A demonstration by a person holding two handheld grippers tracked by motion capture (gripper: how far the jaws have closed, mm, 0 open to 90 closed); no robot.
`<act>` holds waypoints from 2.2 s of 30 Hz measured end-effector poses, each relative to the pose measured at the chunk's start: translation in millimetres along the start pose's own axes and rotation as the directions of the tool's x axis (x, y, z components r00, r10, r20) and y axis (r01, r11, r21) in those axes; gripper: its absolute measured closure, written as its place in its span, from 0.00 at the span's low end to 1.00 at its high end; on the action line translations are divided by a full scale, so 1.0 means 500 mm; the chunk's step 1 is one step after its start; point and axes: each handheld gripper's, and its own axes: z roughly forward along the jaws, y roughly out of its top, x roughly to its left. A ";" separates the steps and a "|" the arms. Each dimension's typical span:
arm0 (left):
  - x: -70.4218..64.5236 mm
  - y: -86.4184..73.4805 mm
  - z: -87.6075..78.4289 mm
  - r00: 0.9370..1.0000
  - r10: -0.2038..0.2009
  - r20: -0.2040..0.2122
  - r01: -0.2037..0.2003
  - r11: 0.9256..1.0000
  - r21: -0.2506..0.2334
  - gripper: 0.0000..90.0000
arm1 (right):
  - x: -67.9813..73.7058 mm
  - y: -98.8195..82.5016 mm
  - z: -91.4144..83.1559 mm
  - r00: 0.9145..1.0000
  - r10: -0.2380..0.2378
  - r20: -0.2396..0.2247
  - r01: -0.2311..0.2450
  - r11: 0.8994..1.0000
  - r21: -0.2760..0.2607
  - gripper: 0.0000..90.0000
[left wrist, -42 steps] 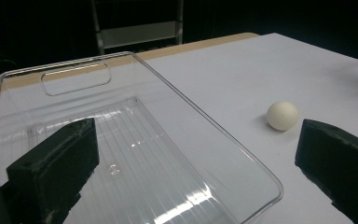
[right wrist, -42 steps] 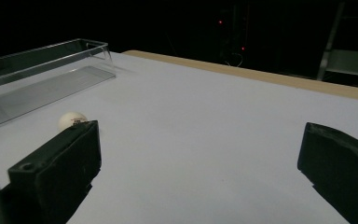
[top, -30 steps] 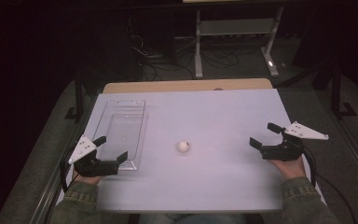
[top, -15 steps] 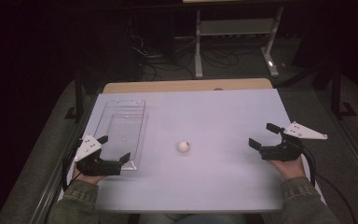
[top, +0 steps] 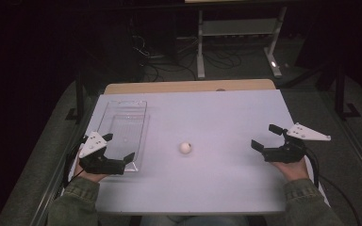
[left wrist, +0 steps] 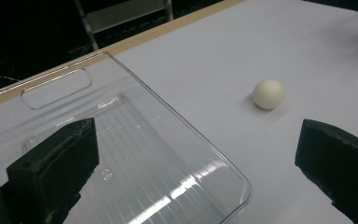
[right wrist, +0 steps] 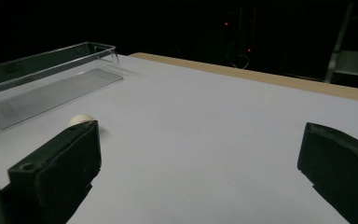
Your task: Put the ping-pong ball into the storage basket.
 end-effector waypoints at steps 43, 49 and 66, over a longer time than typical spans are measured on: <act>-0.007 0.116 0.041 0.980 0.158 0.124 -0.169 0.982 0.089 0.00 | 0.004 -0.002 0.004 1.000 -0.002 -0.015 0.002 1.000 0.025 0.00; -0.011 0.129 0.051 0.973 0.184 0.138 -0.199 0.974 0.106 0.00 | 0.004 -0.002 0.004 1.000 -0.005 -0.017 0.006 1.000 0.026 0.00; -0.019 0.168 0.078 0.955 0.224 0.194 -0.254 0.956 0.146 0.00 | 0.005 -0.003 0.005 1.000 -0.006 -0.020 0.006 1.000 0.028 0.00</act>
